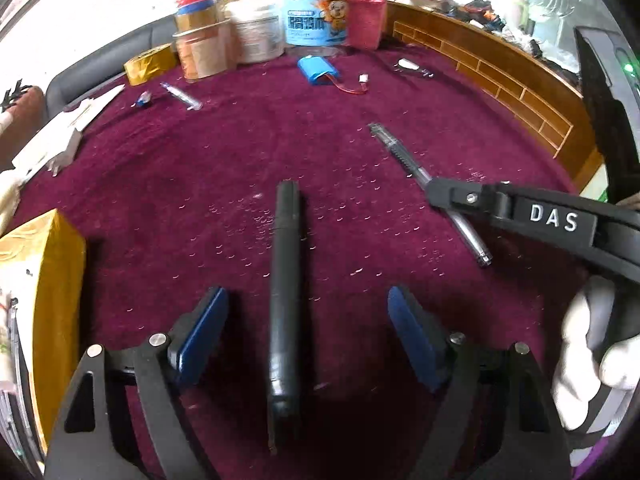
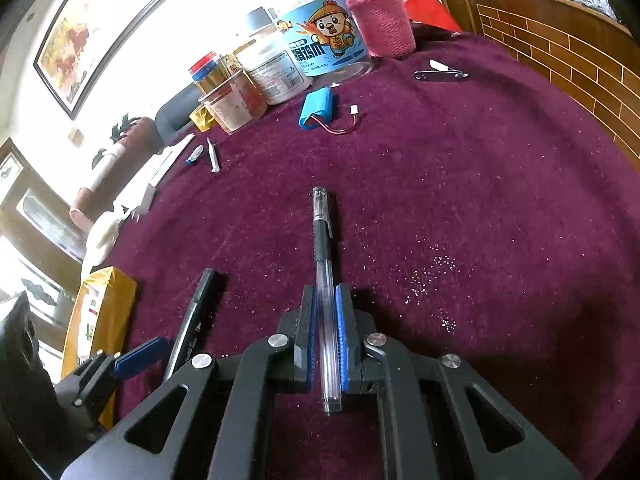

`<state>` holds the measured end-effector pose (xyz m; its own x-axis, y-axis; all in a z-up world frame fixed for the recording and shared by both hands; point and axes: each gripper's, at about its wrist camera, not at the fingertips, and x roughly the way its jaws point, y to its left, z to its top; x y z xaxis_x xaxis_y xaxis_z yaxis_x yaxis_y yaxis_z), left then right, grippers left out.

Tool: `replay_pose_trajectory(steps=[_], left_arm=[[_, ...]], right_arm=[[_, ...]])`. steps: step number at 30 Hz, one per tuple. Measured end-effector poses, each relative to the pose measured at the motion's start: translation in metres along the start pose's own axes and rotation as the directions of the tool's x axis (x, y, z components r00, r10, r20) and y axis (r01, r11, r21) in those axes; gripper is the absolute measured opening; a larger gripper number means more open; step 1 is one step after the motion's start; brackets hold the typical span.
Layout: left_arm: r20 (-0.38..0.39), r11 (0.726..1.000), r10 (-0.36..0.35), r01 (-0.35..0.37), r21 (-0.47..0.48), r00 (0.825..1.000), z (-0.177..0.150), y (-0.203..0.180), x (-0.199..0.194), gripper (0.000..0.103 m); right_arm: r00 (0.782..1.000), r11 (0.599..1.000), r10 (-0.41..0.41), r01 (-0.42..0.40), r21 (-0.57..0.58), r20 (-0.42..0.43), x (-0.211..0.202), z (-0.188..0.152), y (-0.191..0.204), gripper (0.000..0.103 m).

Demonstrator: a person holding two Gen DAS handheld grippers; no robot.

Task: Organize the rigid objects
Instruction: 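Grasp the clear ballpoint pen with the right gripper while the left grasps a black pen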

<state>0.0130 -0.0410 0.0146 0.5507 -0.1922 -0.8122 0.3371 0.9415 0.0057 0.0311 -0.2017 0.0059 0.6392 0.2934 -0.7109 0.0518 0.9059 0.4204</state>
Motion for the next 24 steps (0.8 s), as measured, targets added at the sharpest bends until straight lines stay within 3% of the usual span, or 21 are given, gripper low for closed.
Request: replay_pose_trajectory(steps=[3, 5, 7, 8, 9, 24], left_arm=[[-0.003, 1.0, 0.002, -0.002, 0.0, 1.0, 0.0, 0.0, -0.001, 0.083], [0.002, 1.0, -0.004, 0.004, 0.01, 1.0, 0.001, -0.001, -0.002, 0.072], [0.012, 0.999, -0.015, 0.014, 0.041, 1.0, 0.0, -0.007, -0.006, 0.028], [0.012, 0.998, -0.01, 0.009, 0.059, 1.0, 0.0, -0.012, -0.008, 0.016], [0.011, 0.997, -0.003, 0.002, 0.071, 1.0, 0.0, -0.014, -0.009, 0.012], [0.051, 0.999, 0.005, -0.007, 0.049, 0.999, -0.008, -0.003, -0.031, 0.012]], right_arm=[[1.0, 1.0, -0.001, 0.001, 0.007, -0.002, 0.0, 0.0, 0.0, 0.008], [1.0, 1.0, 0.002, -0.002, 0.012, -0.001, 0.0, 0.0, -0.001, 0.008], [1.0, 1.0, 0.002, -0.002, 0.012, -0.001, 0.0, 0.0, -0.001, 0.008], [1.0, 1.0, 0.002, -0.002, 0.012, -0.001, 0.0, 0.0, -0.001, 0.008], [1.0, 1.0, 0.001, -0.001, 0.011, 0.0, 0.0, 0.0, -0.001, 0.008], [1.0, 0.999, -0.023, 0.023, -0.023, 0.021, 0.002, -0.001, 0.005, 0.008]])
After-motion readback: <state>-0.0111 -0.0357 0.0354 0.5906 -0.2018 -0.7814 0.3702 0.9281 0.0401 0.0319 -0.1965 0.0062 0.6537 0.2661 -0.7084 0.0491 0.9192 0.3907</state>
